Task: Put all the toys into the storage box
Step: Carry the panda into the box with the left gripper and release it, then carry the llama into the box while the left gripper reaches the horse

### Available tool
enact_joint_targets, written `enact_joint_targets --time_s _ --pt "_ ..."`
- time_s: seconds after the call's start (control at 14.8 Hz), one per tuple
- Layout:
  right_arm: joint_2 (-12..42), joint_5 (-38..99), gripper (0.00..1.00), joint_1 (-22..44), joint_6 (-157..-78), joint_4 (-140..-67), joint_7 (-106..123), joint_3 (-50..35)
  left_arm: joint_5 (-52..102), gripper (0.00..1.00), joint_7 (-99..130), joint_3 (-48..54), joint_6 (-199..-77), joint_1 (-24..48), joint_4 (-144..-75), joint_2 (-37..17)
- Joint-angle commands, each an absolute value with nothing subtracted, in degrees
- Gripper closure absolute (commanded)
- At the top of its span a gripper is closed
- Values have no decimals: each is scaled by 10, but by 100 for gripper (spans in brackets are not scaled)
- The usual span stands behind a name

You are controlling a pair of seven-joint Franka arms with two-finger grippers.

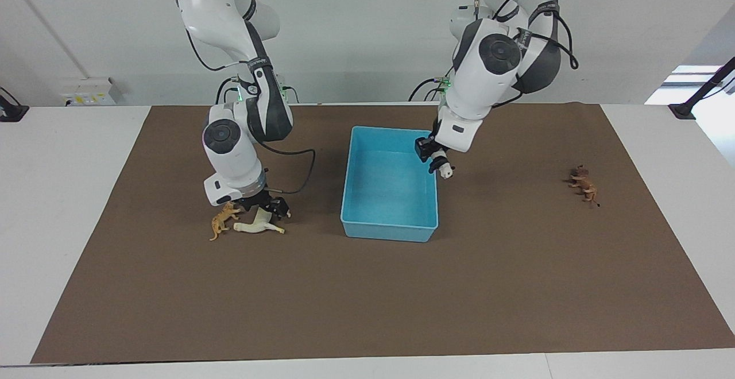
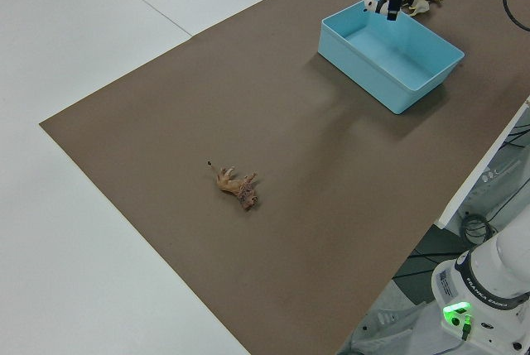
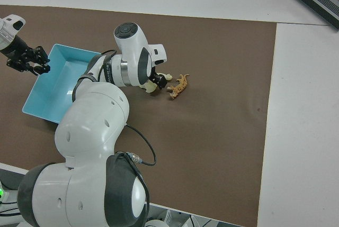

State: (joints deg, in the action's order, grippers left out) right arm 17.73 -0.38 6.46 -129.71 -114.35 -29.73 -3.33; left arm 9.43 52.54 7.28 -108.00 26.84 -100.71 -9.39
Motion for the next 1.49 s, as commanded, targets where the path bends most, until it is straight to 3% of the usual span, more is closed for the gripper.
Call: enact_joint_targets --time_s 0.0,0.34,0.61,0.75,0.95,1.15,1.42 --pt "158 -10 33 56 -1313 -1168 -288 -38 103 0 533 62 -1090 270 -1036 -67" --pt "156 -10 100 56 -1320 -1172 -287 -39 96 0 523 43 -1052 245 -1034 -41" --pt "158 -10 100 65 -1299 -1135 -300 -39 77 0 319 39 -993 113 -1034 -17" --pt "156 -9 100 77 -1244 -1087 -325 -40 56 0 226 39 -989 50 -1036 -16" --pt "158 -8 100 114 -1117 -959 -391 -40 18 0 21 39 -1012 -38 -1054 -13" --pt "171 -9 100 180 -1079 -881 -522 -40 -6 0 -84 39 -1097 -107 -1099 -15" --pt "177 -7 100 278 -1091 -867 -651 -39 -7 0 -163 39 -1228 -162 -1185 -21"
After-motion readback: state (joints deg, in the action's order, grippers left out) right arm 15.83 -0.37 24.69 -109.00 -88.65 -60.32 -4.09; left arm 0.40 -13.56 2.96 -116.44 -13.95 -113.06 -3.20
